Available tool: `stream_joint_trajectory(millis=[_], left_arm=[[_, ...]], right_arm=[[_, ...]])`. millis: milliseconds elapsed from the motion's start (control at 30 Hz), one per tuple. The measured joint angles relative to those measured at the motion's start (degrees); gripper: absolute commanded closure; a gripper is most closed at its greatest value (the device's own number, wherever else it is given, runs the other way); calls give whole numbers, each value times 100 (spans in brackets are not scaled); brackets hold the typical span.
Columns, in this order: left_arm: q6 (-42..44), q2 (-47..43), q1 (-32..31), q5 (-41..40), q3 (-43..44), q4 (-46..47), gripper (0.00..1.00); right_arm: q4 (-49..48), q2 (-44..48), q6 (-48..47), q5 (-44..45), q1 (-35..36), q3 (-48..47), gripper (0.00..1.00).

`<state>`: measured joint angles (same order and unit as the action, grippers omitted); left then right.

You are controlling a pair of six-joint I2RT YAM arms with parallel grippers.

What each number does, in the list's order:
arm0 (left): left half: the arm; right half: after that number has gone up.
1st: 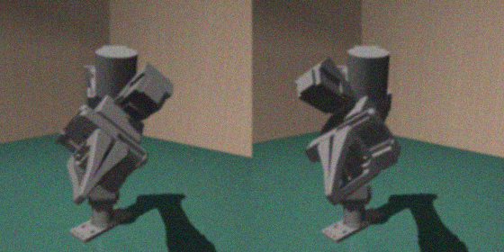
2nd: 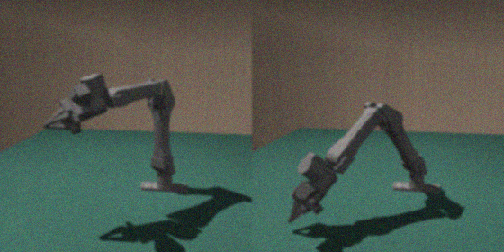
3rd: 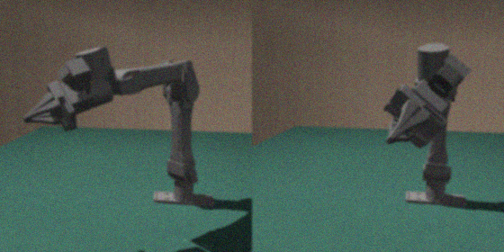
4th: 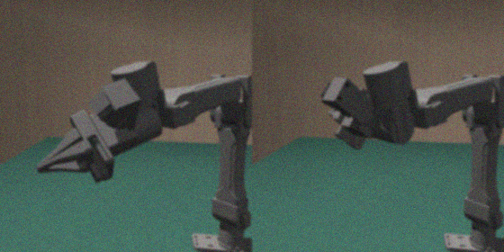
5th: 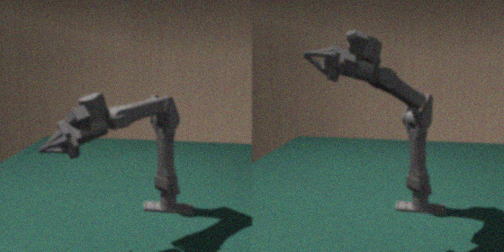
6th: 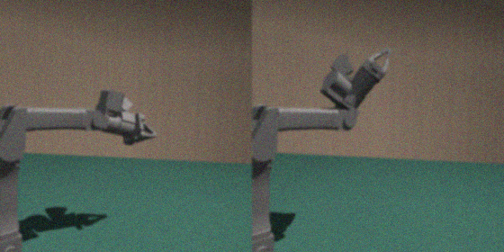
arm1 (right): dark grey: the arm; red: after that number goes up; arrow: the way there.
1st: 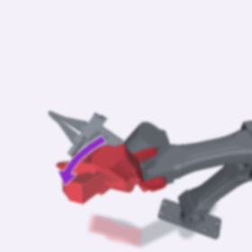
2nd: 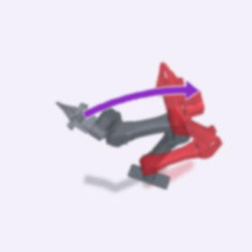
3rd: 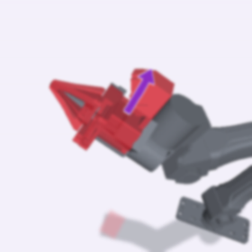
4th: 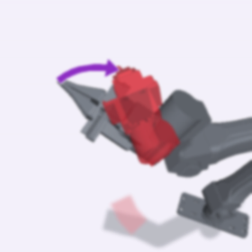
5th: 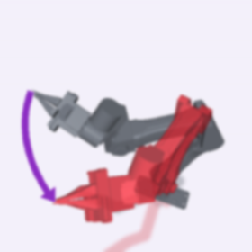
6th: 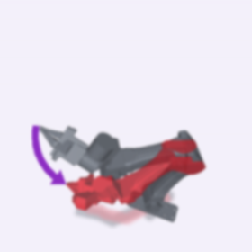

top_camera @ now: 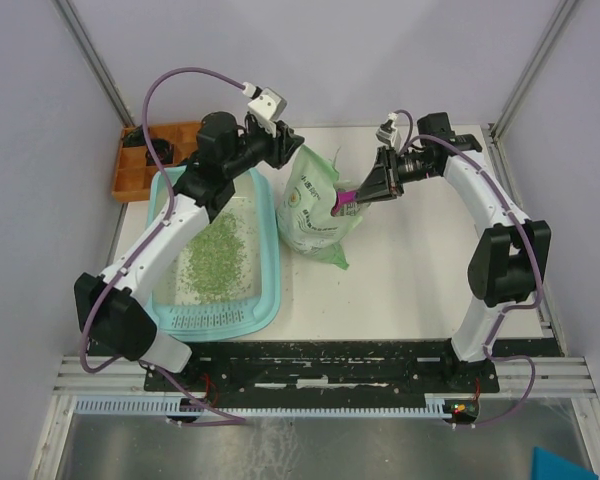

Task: Fill the litter box with clean litter
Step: 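Scoop the cat litter from the cat litter bag.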

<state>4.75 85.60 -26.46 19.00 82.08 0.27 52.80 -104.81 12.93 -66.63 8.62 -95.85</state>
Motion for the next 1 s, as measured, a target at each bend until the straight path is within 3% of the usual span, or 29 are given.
stream_joint_trajectory(millis=[1000], left_arm=[[4,-798,-2,-348,-560,-59,57]], right_arm=[[1899,278,-1727,-199,-1126,-61,98]])
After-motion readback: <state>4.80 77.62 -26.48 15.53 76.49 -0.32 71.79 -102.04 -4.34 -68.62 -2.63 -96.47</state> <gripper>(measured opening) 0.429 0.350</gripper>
